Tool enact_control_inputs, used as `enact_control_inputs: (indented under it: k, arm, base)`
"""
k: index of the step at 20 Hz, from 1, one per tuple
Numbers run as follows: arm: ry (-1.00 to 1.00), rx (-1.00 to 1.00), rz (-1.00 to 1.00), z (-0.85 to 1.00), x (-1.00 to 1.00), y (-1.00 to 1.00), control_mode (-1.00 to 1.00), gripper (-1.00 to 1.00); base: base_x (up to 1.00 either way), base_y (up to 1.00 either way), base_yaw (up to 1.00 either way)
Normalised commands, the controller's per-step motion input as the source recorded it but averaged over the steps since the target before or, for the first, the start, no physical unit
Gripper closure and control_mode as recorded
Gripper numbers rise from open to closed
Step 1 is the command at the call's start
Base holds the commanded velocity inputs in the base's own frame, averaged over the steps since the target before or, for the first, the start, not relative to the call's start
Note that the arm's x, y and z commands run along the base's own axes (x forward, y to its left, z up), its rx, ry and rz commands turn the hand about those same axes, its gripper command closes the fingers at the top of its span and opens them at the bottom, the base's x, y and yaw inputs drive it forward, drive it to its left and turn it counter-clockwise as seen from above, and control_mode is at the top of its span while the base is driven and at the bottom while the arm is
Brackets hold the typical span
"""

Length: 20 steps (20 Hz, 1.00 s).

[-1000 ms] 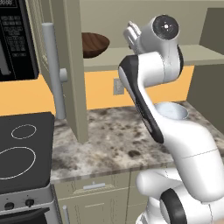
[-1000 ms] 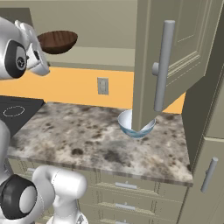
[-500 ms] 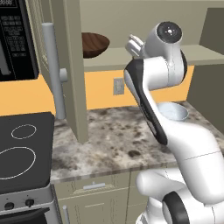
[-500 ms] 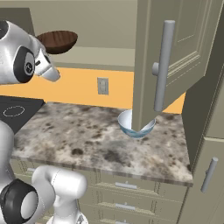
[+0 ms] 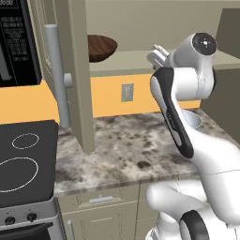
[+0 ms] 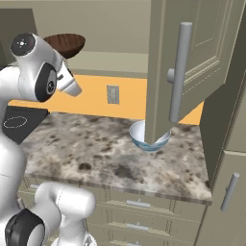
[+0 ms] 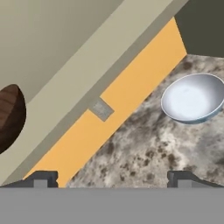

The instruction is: Open the cabinet. Pick the bowls from the counter and place them in the cabinet. Then close the cabinet.

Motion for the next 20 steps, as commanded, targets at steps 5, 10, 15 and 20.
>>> enact_control_inputs:
  k: [5, 10, 15, 20]
  arm:
    - [-0.08, -0.01, 0.03, -0.27, 0.0, -0.4, -1.0, -1.0]
    - [0.0, -0.03, 0.02, -0.32, 0.0, -0.34, -1.0, -1.0]
    - [0.05, -0.03, 0.0, -0.33, 0.0, -0.29, -1.0, -1.0]
    - [0.11, -0.04, 0.0, -0.38, 0.0, -0.26, -1.0, -1.0]
  base:
    - [0.0, 0.0, 0.0]
    - [0.0, 0.0, 0.0]
    - [0.0, 0.0, 0.0]
    - [0.0, 0.0, 0.0]
